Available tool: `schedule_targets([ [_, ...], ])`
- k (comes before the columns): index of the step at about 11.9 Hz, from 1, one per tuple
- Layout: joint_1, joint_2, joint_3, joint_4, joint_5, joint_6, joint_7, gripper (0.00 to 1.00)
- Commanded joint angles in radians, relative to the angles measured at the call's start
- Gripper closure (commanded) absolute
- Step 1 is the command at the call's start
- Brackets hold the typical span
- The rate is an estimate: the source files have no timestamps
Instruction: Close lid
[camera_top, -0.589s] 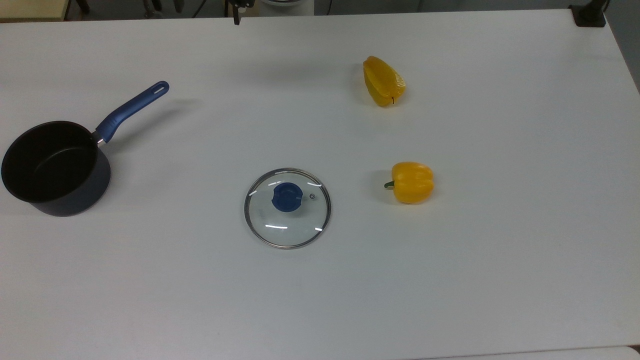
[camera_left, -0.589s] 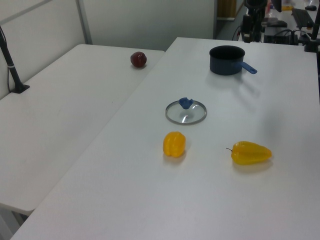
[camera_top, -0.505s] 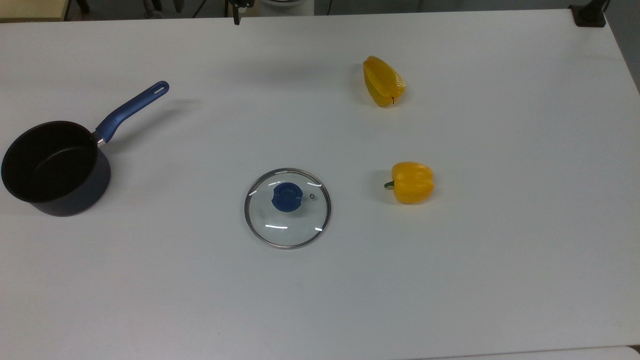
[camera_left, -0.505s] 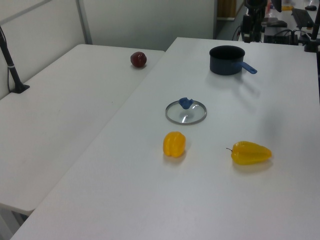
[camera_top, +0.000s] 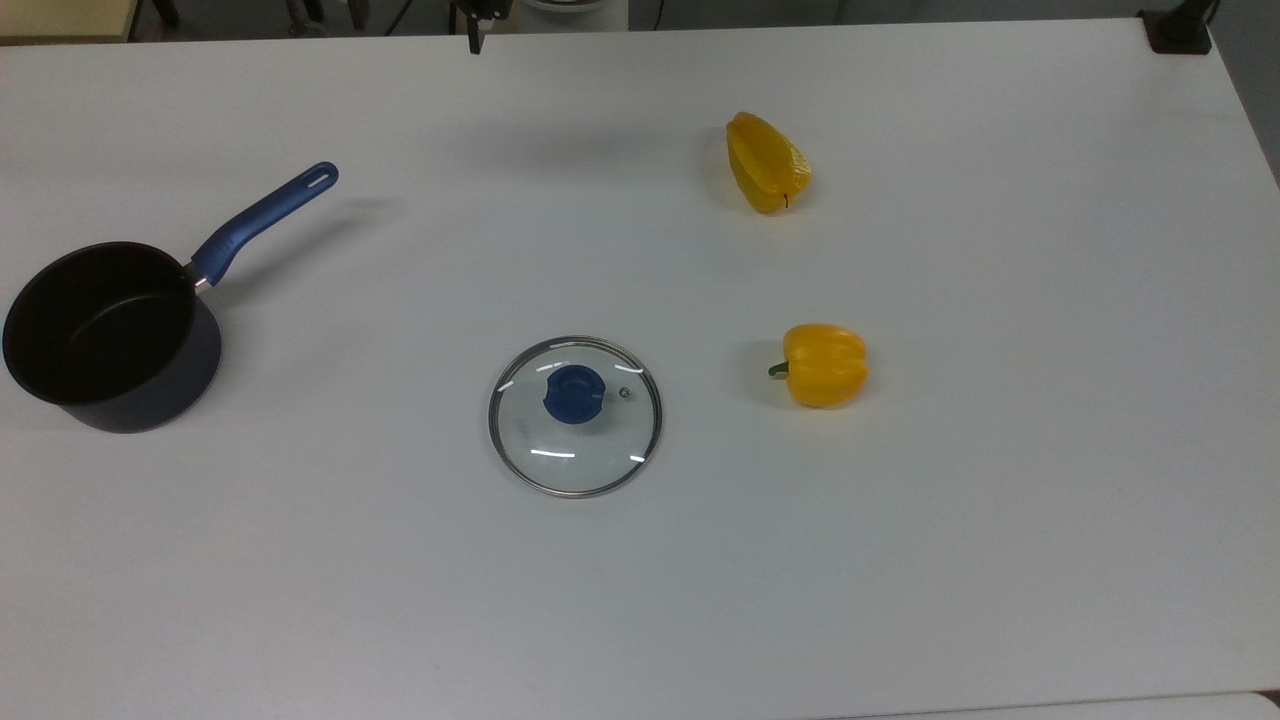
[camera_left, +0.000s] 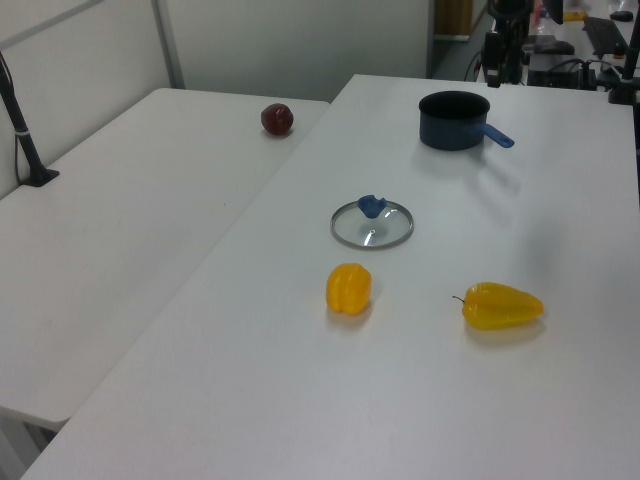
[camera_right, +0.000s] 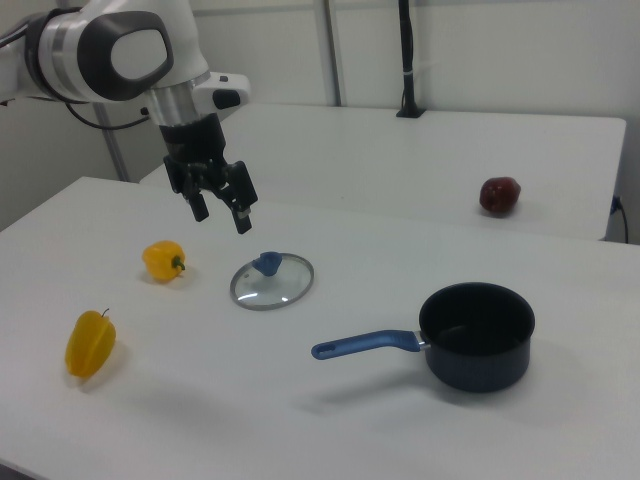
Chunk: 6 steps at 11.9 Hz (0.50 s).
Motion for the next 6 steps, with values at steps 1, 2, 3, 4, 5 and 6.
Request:
schedule_targets([
  [1, 0.016, 0.065, 0.005, -0.004, 0.020, 0.121, -0.018, 0.00],
  [2, 0.019, 0.095, 0.010, -0.004, 0.021, 0.185, -0.012, 0.00],
  [3, 0.028, 0.131, 0.011, -0.004, 0.021, 0.255, -0.012, 0.00],
  [4, 0.051, 0.170, 0.011, -0.004, 0.021, 0.306, -0.010, 0.00],
  [5, 0.057, 0.206, 0.011, -0.004, 0.021, 0.363, -0.007, 0.00],
  [6, 0.074, 0.229, 0.011, -0.004, 0.021, 0.397, -0.003, 0.00],
])
